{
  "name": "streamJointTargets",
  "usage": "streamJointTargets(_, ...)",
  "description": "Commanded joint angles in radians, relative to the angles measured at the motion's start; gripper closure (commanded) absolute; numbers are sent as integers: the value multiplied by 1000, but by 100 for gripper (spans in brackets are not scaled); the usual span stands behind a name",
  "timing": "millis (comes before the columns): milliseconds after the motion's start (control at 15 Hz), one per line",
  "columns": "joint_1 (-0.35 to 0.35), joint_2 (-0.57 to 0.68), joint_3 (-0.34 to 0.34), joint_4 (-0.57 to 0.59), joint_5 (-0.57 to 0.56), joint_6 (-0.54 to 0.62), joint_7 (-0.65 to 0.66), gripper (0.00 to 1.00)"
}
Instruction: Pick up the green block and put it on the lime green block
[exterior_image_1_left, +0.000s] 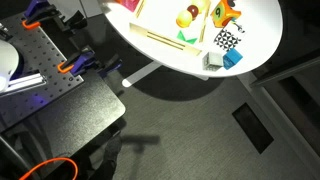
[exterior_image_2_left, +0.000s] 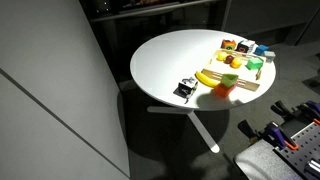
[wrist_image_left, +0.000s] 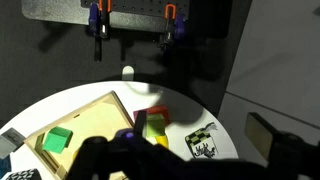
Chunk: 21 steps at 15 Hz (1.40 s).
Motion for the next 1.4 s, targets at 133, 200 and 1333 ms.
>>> streamJointTargets(133, -27, 0, 19, 4, 10, -4, -13, 0)
streamJointTargets(200, -27, 0, 19, 4, 10, -4, -13, 0)
streamJointTargets(1333, -120, 162, 16, 12, -68, 122, 20, 0)
